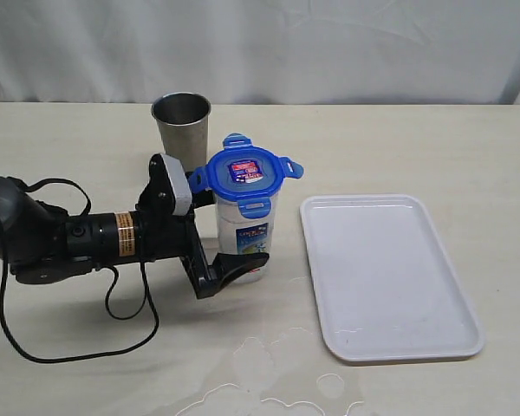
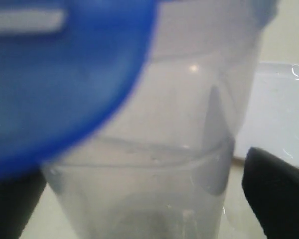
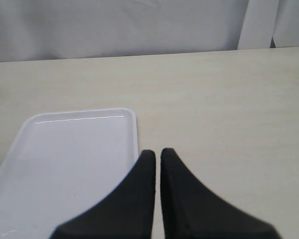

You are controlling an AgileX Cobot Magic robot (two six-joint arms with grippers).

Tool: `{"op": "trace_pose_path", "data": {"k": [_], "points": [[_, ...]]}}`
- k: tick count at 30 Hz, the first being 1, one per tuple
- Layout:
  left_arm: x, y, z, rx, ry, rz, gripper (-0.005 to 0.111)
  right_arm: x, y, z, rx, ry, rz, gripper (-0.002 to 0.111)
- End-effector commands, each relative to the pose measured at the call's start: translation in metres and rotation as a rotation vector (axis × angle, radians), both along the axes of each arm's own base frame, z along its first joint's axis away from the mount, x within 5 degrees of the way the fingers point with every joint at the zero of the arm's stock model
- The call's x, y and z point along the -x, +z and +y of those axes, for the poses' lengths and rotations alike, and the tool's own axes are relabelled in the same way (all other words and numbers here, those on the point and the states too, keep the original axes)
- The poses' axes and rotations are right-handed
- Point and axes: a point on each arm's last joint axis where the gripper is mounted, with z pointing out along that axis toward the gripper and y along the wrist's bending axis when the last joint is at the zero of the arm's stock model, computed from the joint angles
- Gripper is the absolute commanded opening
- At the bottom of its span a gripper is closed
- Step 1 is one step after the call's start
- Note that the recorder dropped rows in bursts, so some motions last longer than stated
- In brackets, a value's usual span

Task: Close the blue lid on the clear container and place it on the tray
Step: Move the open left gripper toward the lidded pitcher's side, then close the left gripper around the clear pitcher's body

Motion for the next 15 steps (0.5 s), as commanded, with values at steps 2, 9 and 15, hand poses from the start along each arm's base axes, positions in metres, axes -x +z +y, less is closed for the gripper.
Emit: {"op": "trace_pose_path", "data": {"k": [2,9,15], "points": [[-0.0062,0.0041,-0.0068,0.031,0.003,-0.024,0.105,0.0001,-0.0001,0.0001,0.006,0.003,-0.006,0.004],[-0.0070,0.0023,-0.0100,0.025,0.008,-0.018,0.105,0.0001,-0.0001,0.0001,0.006,0.003,-0.006,0.004],[-0.0071,0.0016,-0.0098,0.017,0.011,-0.015,0.105,0.0001,-0.0001,0.0001,0.006,0.003,-0.006,0.004]]}}
